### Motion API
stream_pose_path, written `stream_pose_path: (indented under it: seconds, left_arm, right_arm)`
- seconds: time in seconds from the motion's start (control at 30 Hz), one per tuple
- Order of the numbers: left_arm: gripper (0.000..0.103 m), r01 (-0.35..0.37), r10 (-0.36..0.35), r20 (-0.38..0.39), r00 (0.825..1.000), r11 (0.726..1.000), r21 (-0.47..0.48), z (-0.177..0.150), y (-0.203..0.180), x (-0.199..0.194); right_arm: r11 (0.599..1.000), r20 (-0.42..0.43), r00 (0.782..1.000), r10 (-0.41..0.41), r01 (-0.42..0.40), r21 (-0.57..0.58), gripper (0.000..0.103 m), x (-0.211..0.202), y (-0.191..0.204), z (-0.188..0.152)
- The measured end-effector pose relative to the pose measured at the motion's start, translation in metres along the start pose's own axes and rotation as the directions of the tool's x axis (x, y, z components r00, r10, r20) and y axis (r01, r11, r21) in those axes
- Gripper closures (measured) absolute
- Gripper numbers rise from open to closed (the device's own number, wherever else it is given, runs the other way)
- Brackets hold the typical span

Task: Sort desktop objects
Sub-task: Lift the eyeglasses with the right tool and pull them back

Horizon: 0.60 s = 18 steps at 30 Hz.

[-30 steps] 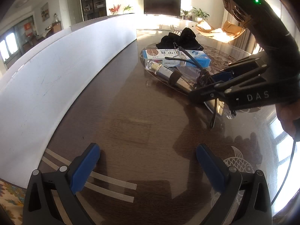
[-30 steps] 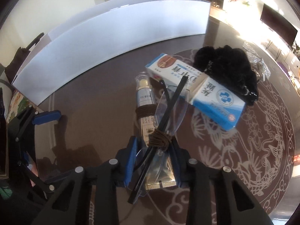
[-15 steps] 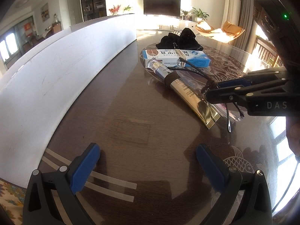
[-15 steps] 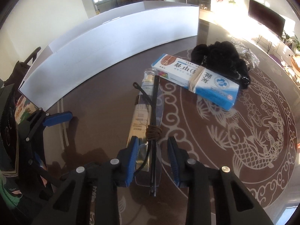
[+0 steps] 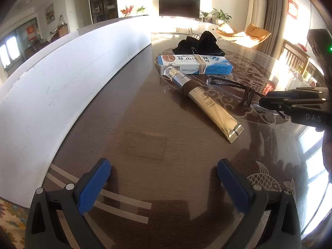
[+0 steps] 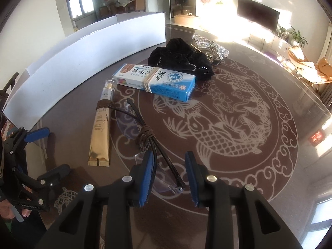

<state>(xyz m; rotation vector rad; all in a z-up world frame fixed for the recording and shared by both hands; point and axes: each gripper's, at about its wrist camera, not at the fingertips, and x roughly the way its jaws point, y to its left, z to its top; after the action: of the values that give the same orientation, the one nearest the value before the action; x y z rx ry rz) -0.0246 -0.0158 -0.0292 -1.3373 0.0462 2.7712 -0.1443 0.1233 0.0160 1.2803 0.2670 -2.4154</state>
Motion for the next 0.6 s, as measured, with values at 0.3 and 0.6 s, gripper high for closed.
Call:
stream_pose_path:
  seconds: [0.3, 0.6]
  left_arm:
    - [0.0, 0.0, 0.0, 0.0, 1.0, 1.0, -0.001, 0.0, 0.0, 0.0]
    - [0.0, 0.001, -0.001, -0.001, 1.0, 1.0, -0.001, 0.0, 0.0, 0.0]
  right_arm:
    - [0.999, 0.026, 0.998, -0.049, 0.049, 0.001, 0.042, 0.003, 0.003, -0.012]
    - [0.996, 0.059, 0.997, -0.039, 0.035, 0.077, 0.028, 0.005, -0.009, -0.025]
